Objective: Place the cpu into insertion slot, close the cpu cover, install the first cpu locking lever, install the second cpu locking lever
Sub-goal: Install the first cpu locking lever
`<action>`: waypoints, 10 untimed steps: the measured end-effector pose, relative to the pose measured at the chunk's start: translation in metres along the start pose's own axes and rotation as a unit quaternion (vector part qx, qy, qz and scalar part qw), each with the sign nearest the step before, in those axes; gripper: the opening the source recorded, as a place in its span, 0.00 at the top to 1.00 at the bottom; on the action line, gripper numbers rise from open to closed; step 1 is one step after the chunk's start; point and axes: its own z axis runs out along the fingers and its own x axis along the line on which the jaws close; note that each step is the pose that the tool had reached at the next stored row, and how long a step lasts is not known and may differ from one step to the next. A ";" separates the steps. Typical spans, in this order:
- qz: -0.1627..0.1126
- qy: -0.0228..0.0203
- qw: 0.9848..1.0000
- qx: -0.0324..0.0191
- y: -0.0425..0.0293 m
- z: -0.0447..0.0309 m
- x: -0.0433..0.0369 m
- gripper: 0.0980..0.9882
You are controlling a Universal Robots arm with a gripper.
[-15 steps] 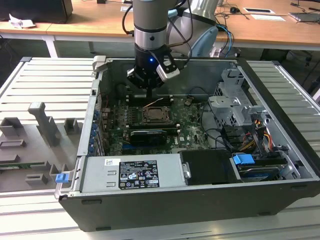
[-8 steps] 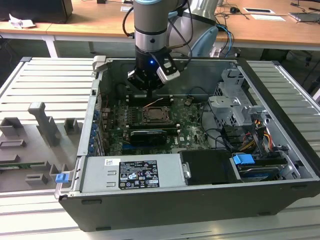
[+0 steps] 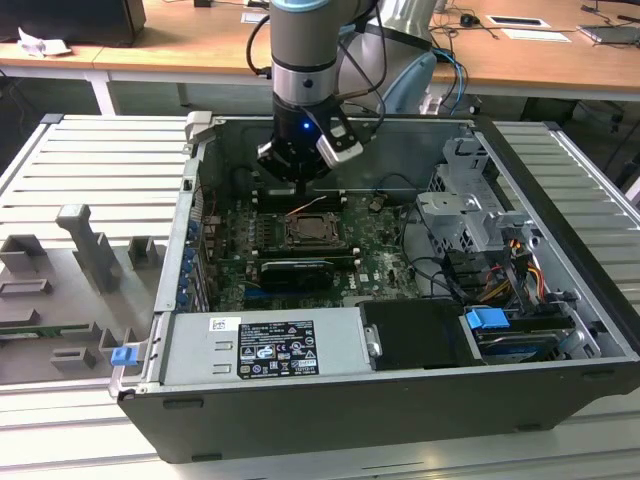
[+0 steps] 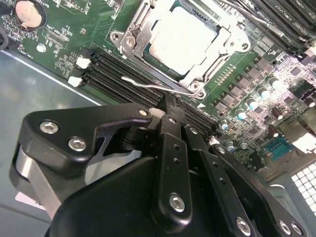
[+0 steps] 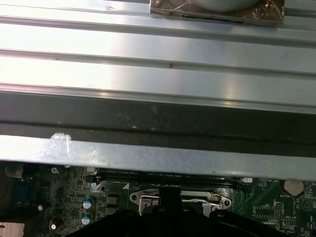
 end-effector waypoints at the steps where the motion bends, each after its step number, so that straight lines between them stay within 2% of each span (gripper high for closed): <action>1: 0.000 0.000 1.000 0.000 0.0000 0.0004 -0.0002 0.99; 7: -0.001 0.000 1.000 -0.001 -0.0002 0.0016 -0.0014 0.99; 9: -0.001 0.000 1.000 -0.006 -0.0003 0.0019 -0.0019 0.99; 10: -0.003 -0.001 1.000 -0.012 -0.0004 0.0030 -0.0024 0.99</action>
